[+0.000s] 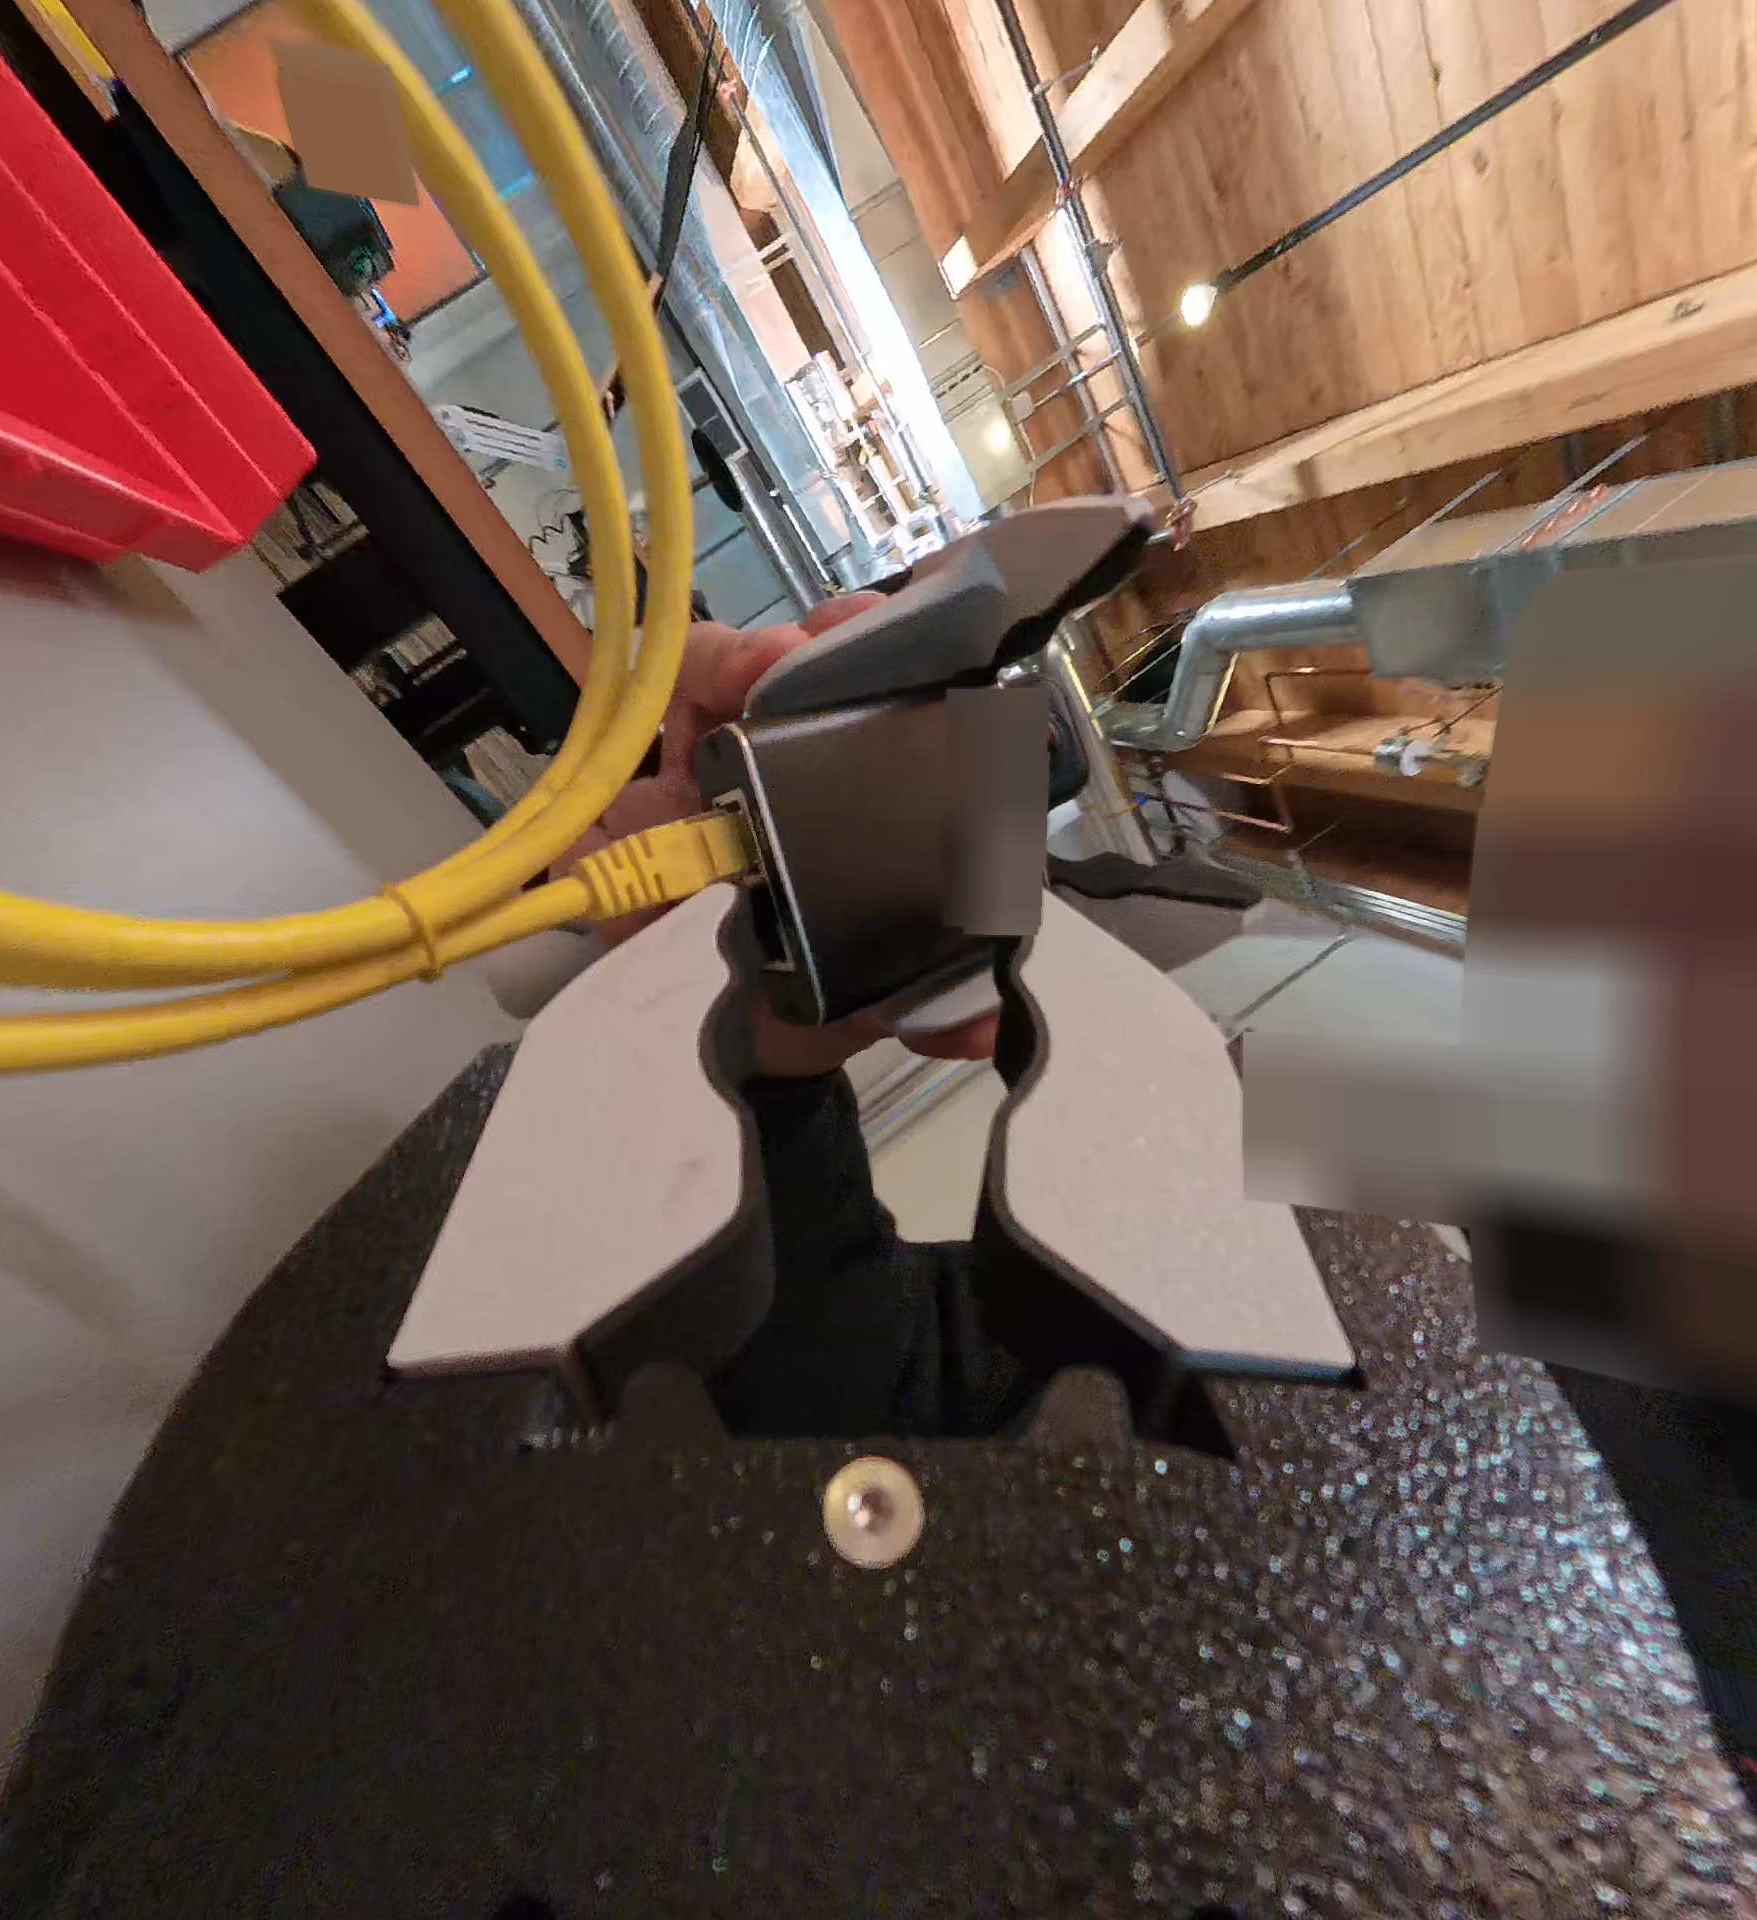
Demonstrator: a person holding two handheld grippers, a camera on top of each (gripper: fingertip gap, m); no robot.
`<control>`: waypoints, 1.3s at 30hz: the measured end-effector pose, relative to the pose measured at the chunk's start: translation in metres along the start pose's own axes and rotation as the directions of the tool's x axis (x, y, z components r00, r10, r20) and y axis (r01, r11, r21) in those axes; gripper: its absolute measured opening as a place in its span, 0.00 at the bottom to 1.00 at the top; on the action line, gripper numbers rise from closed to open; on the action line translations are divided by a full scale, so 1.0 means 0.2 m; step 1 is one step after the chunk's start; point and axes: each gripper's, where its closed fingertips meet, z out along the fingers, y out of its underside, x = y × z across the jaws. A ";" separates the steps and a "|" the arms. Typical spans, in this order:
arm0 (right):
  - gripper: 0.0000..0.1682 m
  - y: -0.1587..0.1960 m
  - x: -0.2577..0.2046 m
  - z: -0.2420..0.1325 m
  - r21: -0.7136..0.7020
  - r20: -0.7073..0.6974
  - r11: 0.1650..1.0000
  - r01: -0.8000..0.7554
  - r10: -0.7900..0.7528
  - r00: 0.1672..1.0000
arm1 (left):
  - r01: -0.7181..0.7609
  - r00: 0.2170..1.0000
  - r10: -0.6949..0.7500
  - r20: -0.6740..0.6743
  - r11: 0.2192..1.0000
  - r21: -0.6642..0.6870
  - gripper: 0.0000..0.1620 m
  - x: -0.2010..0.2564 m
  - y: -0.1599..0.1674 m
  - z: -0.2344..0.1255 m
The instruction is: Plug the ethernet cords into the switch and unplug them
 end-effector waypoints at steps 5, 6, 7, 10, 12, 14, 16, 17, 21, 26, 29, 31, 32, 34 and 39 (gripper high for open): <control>0.35 -0.09 0.00 -0.02 0.140 0.004 0.989 -0.043 0.042 0.999 | 0.014 0.997 -0.011 -0.079 0.999 0.044 0.20 0.01 0.00 0.02; 0.26 -0.11 -0.01 -0.02 0.160 0.016 0.986 -0.037 0.035 0.999 | 0.049 0.994 -0.044 -0.105 0.998 0.044 0.18 0.01 0.01 0.02; 0.24 -0.14 0.00 -0.03 0.195 -0.006 0.981 -0.021 0.023 1.000 | 0.081 0.989 -0.075 -0.130 0.996 0.037 0.19 0.01 0.03 0.03; 0.23 -0.14 -0.01 -0.04 0.173 0.003 0.985 -0.011 0.011 1.000 | 0.122 0.977 -0.105 -0.186 0.989 0.079 0.23 0.04 0.01 0.03; 0.22 -0.15 -0.01 -0.05 0.207 0.010 0.978 -0.025 0.023 1.000 | 0.054 0.989 -0.046 -0.144 0.997 0.054 0.23 0.03 0.03 0.06; 0.21 -0.18 0.00 -0.06 0.247 0.015 0.967 -0.062 0.060 0.998 | -0.001 0.992 0.005 -0.123 0.999 0.036 0.22 0.04 0.04 0.06; 0.22 -0.16 0.01 -0.06 0.233 0.015 0.970 -0.063 0.061 0.998 | -0.060 0.995 0.063 -0.075 0.997 0.037 0.18 0.01 0.03 0.05; 0.22 -0.15 0.01 -0.06 0.224 0.021 0.972 -0.064 0.061 0.998 | -0.086 0.994 0.089 -0.057 0.995 0.050 0.15 0.00 0.03 0.04; 0.22 -0.20 0.00 -0.09 0.294 0.046 0.952 -0.085 0.075 0.996 | -0.080 0.989 0.095 -0.115 0.989 0.126 0.06 0.05 -0.02 0.01; 0.22 -0.17 0.04 -0.12 0.318 0.037 0.941 -0.114 0.108 0.994 | -0.257 0.958 0.277 -0.070 0.944 0.208 0.00 0.15 -0.11 -0.03; 0.20 -0.13 0.01 -0.09 0.273 0.052 0.958 -0.091 0.079 0.995 | -0.393 0.919 0.393 0.025 0.913 0.112 0.00 0.18 -0.13 -0.01; 0.00 -0.07 -0.02 -0.07 0.212 0.079 0.974 -0.080 0.065 0.995 | -0.468 0.883 0.464 0.064 0.882 0.059 0.00 0.17 -0.12 -0.01; 0.00 -0.03 0.04 -0.07 0.167 -0.002 0.985 -0.049 0.051 0.999 | -0.474 0.878 0.468 0.096 0.879 0.048 0.00 0.14 -0.13 -0.02; 0.00 -0.02 0.12 -0.14 0.166 -0.093 0.986 -0.022 0.038 0.995 | -0.472 0.869 0.458 0.189 0.881 0.037 0.00 0.05 -0.17 -0.08; 0.05 0.03 0.32 -0.35 0.122 -0.237 0.986 -0.116 0.143 0.961 | -0.485 0.781 0.522 0.343 0.853 -0.195 0.00 -0.19 -0.08 -0.22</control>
